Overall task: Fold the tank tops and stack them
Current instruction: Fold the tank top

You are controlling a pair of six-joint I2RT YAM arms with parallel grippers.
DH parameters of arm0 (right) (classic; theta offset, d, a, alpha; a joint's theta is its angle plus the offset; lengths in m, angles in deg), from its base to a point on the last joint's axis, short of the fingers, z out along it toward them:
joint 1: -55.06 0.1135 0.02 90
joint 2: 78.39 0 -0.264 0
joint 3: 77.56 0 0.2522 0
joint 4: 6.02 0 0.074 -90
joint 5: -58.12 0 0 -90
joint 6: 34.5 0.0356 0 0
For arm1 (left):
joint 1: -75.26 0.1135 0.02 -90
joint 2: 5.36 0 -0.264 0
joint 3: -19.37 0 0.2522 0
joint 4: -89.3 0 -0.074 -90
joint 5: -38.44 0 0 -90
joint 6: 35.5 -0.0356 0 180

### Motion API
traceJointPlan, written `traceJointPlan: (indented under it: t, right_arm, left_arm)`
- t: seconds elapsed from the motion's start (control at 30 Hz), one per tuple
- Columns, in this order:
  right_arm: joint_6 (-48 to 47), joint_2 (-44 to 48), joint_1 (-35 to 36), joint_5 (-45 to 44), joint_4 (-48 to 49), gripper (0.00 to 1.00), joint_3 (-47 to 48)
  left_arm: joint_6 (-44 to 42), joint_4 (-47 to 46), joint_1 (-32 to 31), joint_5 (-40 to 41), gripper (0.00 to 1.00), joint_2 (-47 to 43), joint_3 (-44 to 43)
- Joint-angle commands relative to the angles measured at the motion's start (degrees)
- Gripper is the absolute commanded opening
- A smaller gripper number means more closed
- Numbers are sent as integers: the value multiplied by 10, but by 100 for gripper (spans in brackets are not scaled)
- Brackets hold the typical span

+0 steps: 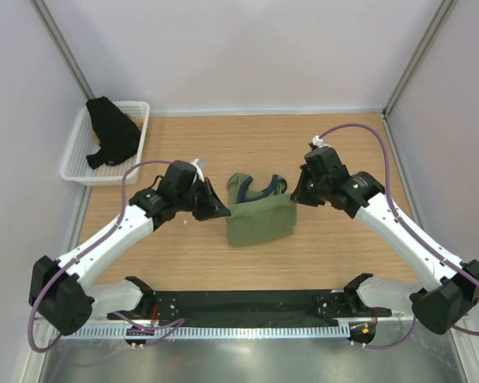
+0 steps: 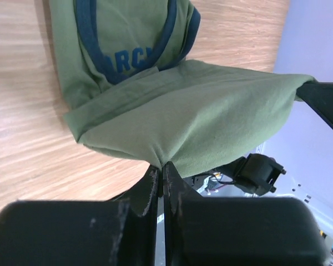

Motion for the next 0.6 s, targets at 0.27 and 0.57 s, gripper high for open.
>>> traceJointPlan:
  t: [0.27, 0.57]
  right_arm:
    - [-55, -136, -126, 92, 106, 1, 62]
    - [-78, -304, -185, 139, 121, 1, 173]
  left_arm:
    - [-60, -40, 70, -65, 2, 202, -152]
    - [-107, 26, 101, -49, 1, 383, -323]
